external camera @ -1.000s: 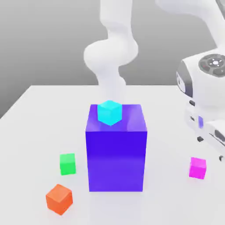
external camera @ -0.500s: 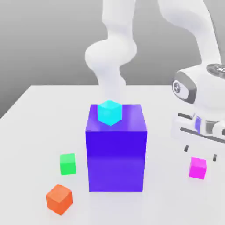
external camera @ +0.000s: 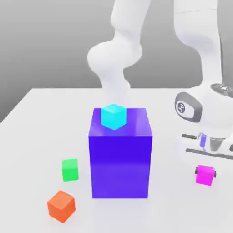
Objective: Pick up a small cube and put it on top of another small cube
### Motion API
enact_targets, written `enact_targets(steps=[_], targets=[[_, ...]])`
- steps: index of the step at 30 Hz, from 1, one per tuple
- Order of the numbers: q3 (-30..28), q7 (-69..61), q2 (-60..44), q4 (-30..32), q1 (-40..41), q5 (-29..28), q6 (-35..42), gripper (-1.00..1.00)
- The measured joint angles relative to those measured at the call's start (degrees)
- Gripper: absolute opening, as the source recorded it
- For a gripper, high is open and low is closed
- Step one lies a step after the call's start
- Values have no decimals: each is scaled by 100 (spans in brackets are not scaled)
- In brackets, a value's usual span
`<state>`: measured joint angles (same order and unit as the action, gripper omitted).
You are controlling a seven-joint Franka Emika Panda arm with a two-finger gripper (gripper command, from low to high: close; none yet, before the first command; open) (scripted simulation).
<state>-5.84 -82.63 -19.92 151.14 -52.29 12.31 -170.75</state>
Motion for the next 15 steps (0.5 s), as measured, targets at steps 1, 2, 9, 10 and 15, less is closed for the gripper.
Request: enact_targets(steps=[1, 2, 9, 10, 15], targets=[[43, -27, -62, -13, 38, 34, -48, -100], [-2, -2, 0, 0, -4, 3, -3, -100], [-534, 513, 1090, 228, -386, -673, 854, -100], [-474, 523, 1137, 144, -432, -642, 908, -100], [-652, 838, 1139, -470, -177, -163, 903, -100]])
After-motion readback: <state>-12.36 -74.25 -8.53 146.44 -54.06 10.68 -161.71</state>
